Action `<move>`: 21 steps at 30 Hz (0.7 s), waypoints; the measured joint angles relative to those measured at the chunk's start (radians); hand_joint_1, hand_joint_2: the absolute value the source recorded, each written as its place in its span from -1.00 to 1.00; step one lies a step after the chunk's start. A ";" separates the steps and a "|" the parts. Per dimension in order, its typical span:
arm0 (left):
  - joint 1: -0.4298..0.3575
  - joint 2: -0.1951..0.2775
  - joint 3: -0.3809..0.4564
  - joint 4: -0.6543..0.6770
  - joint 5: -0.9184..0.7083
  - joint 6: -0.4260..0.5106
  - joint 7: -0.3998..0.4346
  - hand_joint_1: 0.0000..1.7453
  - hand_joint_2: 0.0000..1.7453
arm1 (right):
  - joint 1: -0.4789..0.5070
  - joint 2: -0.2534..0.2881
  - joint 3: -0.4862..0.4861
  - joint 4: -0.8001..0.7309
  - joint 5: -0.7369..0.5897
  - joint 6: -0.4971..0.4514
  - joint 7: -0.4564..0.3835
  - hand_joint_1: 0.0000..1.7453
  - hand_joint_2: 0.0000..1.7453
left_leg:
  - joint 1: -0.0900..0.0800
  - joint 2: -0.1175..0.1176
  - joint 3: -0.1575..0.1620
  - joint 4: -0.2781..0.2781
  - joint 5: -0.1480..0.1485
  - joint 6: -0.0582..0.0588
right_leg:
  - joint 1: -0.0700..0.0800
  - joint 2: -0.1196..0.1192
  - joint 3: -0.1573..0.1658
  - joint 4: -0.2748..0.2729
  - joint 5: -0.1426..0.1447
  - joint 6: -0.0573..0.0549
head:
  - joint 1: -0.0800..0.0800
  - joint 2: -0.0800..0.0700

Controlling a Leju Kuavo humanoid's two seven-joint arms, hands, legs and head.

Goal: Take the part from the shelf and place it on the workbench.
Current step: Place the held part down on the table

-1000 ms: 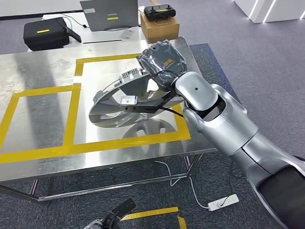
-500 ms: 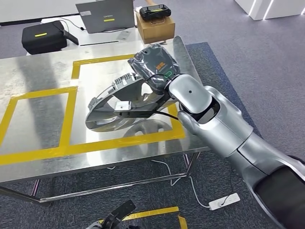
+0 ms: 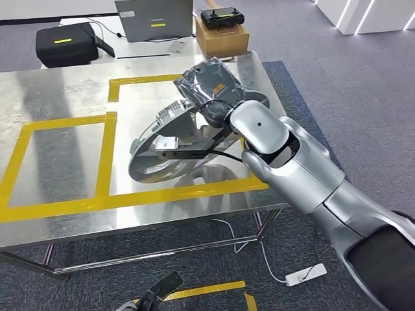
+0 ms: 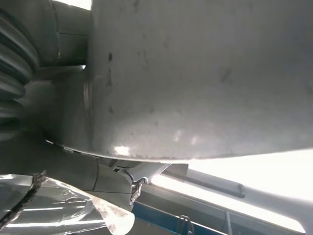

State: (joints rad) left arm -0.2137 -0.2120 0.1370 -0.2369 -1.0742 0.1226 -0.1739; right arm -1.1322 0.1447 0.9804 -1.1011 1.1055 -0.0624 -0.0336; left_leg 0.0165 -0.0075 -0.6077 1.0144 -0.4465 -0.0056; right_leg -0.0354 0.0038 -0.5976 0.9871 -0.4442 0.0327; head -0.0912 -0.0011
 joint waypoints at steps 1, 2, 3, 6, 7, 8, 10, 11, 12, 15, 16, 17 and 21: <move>0.000 0.000 0.000 0.000 0.000 0.000 0.000 -1.00 1.00 | 0.001 0.000 0.000 0.000 0.000 0.000 0.000 0.76 1.00 | -0.001 0.000 0.000 0.000 0.000 0.001 | -0.001 0.000 0.000 -0.002 0.002 0.005 | 0.000 0.000; 0.000 0.000 0.000 0.000 0.000 0.000 0.000 -1.00 1.00 | 0.001 -0.001 0.000 0.001 0.001 -0.001 0.001 0.76 1.00 | -0.001 0.000 -0.001 0.000 0.001 0.002 | -0.002 0.000 0.001 -0.003 0.003 0.011 | 0.000 0.000; 0.000 0.000 0.000 0.000 0.000 0.000 0.001 -1.00 1.00 | 0.002 -0.001 0.000 0.001 0.001 -0.001 0.001 0.76 1.00 | -0.002 0.000 -0.001 0.001 0.001 0.003 | -0.002 0.000 0.000 -0.004 0.003 0.016 | 0.000 0.000; 0.000 0.001 0.000 0.000 0.000 0.001 0.001 -1.00 1.00 | 0.006 -0.001 0.000 0.003 0.001 -0.005 0.000 0.76 1.00 | -0.004 0.000 -0.001 0.001 0.002 0.005 | -0.004 0.000 0.000 -0.004 0.004 0.024 | -0.001 0.000; 0.000 0.001 0.000 0.000 0.000 0.001 0.001 -1.00 1.00 | 0.007 -0.001 0.000 0.005 0.001 -0.008 0.000 0.76 1.00 | -0.004 0.000 -0.001 0.001 0.002 0.006 | -0.004 0.000 0.000 -0.004 0.004 0.026 | -0.001 0.000; 0.000 0.001 0.000 0.000 0.000 0.001 0.001 -1.00 1.00 | 0.008 -0.001 0.000 0.006 0.001 -0.010 0.001 0.76 1.00 | -0.004 0.000 -0.001 0.001 0.003 0.006 | -0.004 0.000 0.000 -0.004 0.004 0.027 | -0.001 0.000; 0.000 0.001 0.000 0.000 0.001 0.002 0.001 -1.00 1.00 | 0.009 -0.004 0.000 0.009 0.002 -0.015 0.001 0.76 1.00 | -0.004 0.001 -0.001 0.001 0.003 0.006 | -0.003 0.001 -0.001 -0.003 0.005 0.027 | -0.001 0.000; 0.000 0.001 0.000 0.000 0.002 0.002 0.001 -1.00 1.00 | 0.009 -0.006 0.000 0.011 0.002 -0.017 0.001 0.76 1.00 | -0.004 0.001 -0.001 0.001 0.004 0.006 | -0.003 0.001 -0.002 -0.002 0.005 0.027 | -0.001 0.000; 0.000 0.001 0.000 0.000 0.003 0.002 0.001 -1.00 1.00 | 0.009 -0.008 -0.001 0.014 0.002 -0.019 0.001 0.76 1.00 | -0.004 0.001 -0.001 0.001 0.004 0.006 | -0.003 0.001 -0.002 -0.002 0.005 0.027 | -0.001 0.000; 0.000 0.001 0.000 0.000 0.004 0.003 0.001 -1.00 1.00 | 0.009 -0.013 -0.001 0.019 0.003 -0.022 0.001 0.76 1.00 | -0.004 0.001 -0.001 0.000 0.005 0.005 | -0.003 0.001 -0.003 0.000 0.005 0.027 | -0.001 0.000; 0.001 0.001 0.000 0.000 0.005 0.003 0.001 -1.00 1.00 | 0.009 -0.015 -0.002 0.020 0.003 -0.022 0.001 0.76 1.00 | -0.004 0.001 -0.001 0.000 0.005 0.005 | -0.003 0.001 -0.003 0.000 0.005 0.027 | -0.001 0.000; 0.001 0.001 0.000 0.000 0.005 0.004 0.001 -1.00 1.00 | 0.009 -0.016 -0.002 0.021 0.003 -0.022 0.001 0.76 1.00 | -0.003 0.001 -0.001 0.000 0.005 0.005 | -0.003 0.001 -0.003 0.001 0.005 0.027 | -0.001 0.000; 0.001 0.001 0.000 0.000 0.006 0.008 0.001 -1.00 1.00 | 0.011 -0.018 -0.002 0.025 0.003 -0.022 -0.002 0.76 1.00 | -0.003 0.001 -0.001 0.000 0.006 0.004 | -0.003 0.001 -0.003 0.001 0.005 0.027 | -0.001 0.000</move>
State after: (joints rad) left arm -0.2131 -0.2106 0.1367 -0.2369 -1.0681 0.1310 -0.1724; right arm -1.1214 0.1269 0.9789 -1.0763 1.1088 -0.0847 -0.0352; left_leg 0.0133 -0.0067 -0.6087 1.0146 -0.4410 -0.0013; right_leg -0.0384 0.0047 -0.6011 0.9879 -0.4396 0.0597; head -0.0919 -0.0011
